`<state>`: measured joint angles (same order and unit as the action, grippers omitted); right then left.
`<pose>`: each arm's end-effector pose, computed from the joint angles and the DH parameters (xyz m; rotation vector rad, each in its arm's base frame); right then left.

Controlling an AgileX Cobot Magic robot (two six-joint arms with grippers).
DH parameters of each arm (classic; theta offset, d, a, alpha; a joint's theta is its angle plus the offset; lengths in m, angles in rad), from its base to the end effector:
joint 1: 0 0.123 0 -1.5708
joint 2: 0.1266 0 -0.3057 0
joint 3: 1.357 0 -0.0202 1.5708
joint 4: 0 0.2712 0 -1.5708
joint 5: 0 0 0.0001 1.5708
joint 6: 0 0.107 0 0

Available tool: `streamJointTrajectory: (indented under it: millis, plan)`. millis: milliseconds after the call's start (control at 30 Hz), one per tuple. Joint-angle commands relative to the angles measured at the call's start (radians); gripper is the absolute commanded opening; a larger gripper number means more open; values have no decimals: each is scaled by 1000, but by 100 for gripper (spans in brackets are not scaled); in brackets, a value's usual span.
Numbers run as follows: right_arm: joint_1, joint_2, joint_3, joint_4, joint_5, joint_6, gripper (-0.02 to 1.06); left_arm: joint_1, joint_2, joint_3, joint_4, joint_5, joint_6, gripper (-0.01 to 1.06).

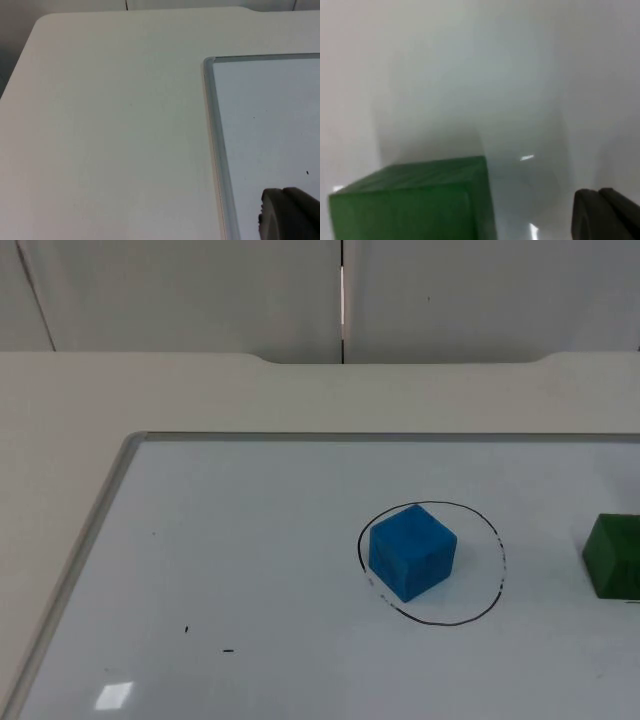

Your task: Push the two cubes into the marked area.

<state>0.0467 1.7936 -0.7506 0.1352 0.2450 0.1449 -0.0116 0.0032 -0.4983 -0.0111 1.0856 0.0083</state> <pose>0.3159 0.0183 0.1007 0.3093 2.7594 0.1288 0.0059 -0.0011 0.2769 0.0213 2.0740 -0.0154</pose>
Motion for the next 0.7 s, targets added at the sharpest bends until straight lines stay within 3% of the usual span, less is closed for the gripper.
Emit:
streamJointTrajectory:
  millis: [0, 100, 367, 667]
  plan:
    - [17, -1, -10, 8, 13, 1, 0, 3, -3, 4, 2, -11, -2, 0]
    - [71, -1, -32, -5, 10, -17, 0, 3, -3, 4, 2, -11, -2, 0]
    - [106, -1, -56, 2, 17, -17, 0, 3, -3, 4, 2, -11, -2, 0]
    - [106, -1, -56, -1, 143, -18, 0, 3, -3, 4, 2, -11, -2, 0]
